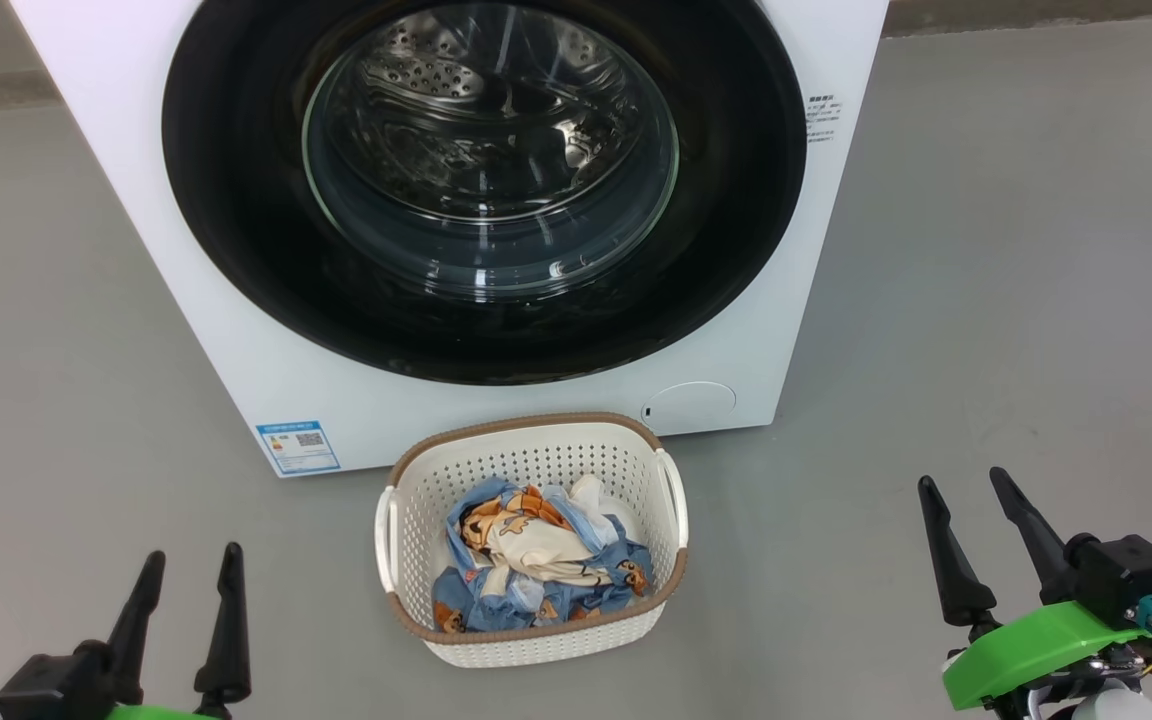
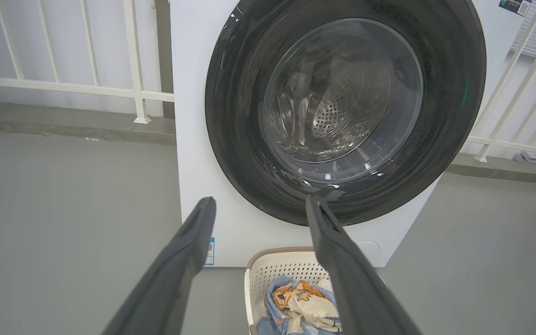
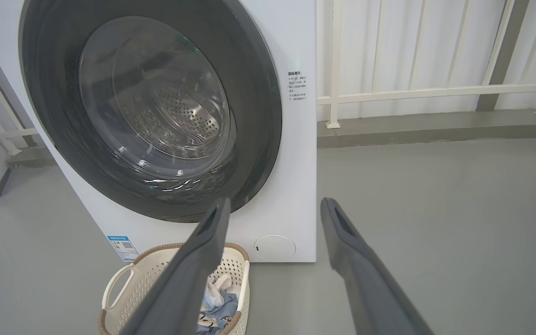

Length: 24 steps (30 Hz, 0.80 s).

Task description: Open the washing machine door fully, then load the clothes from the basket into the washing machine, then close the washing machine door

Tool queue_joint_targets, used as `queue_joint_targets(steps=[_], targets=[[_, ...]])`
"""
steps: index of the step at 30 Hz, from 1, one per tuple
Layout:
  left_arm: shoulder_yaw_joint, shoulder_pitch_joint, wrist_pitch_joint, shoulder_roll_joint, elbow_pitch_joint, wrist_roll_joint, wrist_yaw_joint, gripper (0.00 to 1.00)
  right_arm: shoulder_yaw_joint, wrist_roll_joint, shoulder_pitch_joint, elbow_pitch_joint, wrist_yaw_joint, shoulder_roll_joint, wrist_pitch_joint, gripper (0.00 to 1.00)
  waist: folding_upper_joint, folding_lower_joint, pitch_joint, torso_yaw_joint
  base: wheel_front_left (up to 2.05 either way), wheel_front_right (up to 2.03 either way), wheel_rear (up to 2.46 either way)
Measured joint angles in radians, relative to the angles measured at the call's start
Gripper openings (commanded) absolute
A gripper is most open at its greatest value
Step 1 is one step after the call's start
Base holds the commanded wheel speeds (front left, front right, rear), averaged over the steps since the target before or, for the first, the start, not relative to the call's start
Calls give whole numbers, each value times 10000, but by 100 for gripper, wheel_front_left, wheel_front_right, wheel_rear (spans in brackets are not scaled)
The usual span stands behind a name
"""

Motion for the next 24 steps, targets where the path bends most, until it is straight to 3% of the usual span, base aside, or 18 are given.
queue_joint_targets(steps=[13,24], targets=[[-46,0,-351,98,13,1373,-2,100,-67,-1498,-56,-75,0,-25,-351,100,0,0,19,-15,0,0,0],[349,-1,-351,-23,228,1398,-2,100,-805,-1546,-61,180,0,299,-353,100,0,0,39,-30,0,0,0]])
